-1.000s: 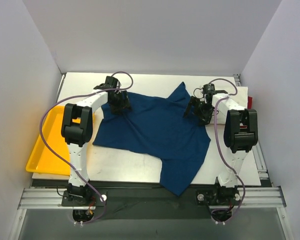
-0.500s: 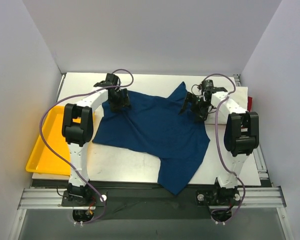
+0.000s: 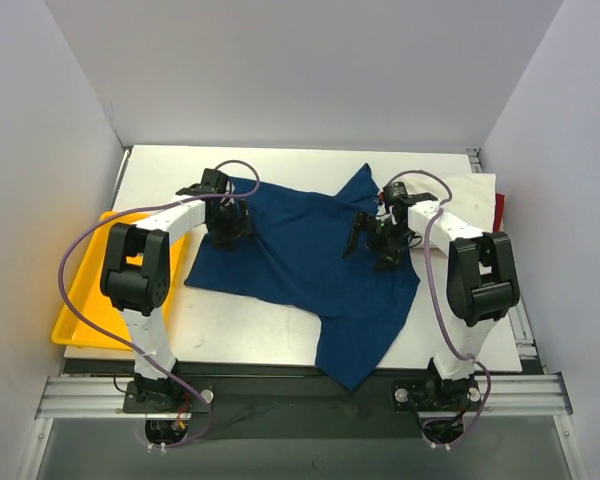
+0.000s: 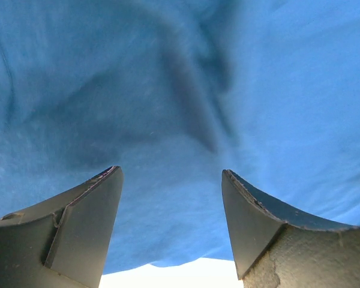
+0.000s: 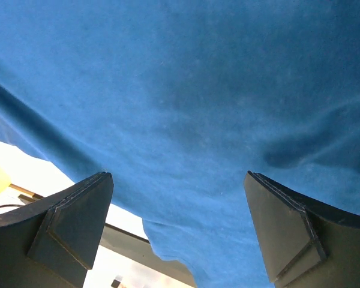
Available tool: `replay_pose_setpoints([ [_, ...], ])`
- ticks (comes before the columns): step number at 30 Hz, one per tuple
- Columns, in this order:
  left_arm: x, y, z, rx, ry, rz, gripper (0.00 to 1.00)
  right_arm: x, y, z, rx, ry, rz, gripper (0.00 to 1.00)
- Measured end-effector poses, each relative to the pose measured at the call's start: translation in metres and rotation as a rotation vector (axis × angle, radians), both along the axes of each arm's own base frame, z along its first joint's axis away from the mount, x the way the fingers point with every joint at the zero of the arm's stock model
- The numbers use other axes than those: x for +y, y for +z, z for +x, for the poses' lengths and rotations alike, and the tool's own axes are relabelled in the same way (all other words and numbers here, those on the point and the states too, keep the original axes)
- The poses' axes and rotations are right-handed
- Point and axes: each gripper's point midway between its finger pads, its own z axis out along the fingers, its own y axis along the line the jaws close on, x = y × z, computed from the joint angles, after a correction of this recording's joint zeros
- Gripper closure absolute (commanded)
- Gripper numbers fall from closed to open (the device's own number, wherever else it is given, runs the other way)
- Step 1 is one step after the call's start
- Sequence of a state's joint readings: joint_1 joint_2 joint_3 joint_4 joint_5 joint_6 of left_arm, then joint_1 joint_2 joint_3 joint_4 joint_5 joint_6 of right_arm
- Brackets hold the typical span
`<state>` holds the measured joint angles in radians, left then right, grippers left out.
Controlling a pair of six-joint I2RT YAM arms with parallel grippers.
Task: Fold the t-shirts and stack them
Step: Flatten out the tshirt
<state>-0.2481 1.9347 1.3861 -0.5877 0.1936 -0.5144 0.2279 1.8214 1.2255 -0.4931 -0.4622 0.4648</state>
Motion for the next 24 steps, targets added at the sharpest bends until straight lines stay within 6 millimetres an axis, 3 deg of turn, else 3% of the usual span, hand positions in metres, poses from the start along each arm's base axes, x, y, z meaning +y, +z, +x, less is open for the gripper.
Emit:
replay_pose_setpoints([
  [4, 0.001, -0.018, -0.007, 0.044, 0.007, 0.005, 0.23, -0.004, -0.013, 0.0, 0.031, -0.008, -0.016, 0.04],
  [7, -0.002, -0.017, -0.002, 0.031, 0.013, -0.008, 0.23, -0.009, -0.026, -0.001, 0.064, -0.02, -0.042, 0.04],
  [13, -0.011, -0.017, 0.011, 0.023, 0.004, -0.035, 0.23, -0.02, -0.027, 0.009, 0.08, -0.061, -0.055, 0.04],
  [24, -0.046, -0.013, 0.041, -0.017, -0.057, -0.075, 0.23, -0.052, -0.029, 0.034, 0.069, -0.16, -0.132, 0.04],
])
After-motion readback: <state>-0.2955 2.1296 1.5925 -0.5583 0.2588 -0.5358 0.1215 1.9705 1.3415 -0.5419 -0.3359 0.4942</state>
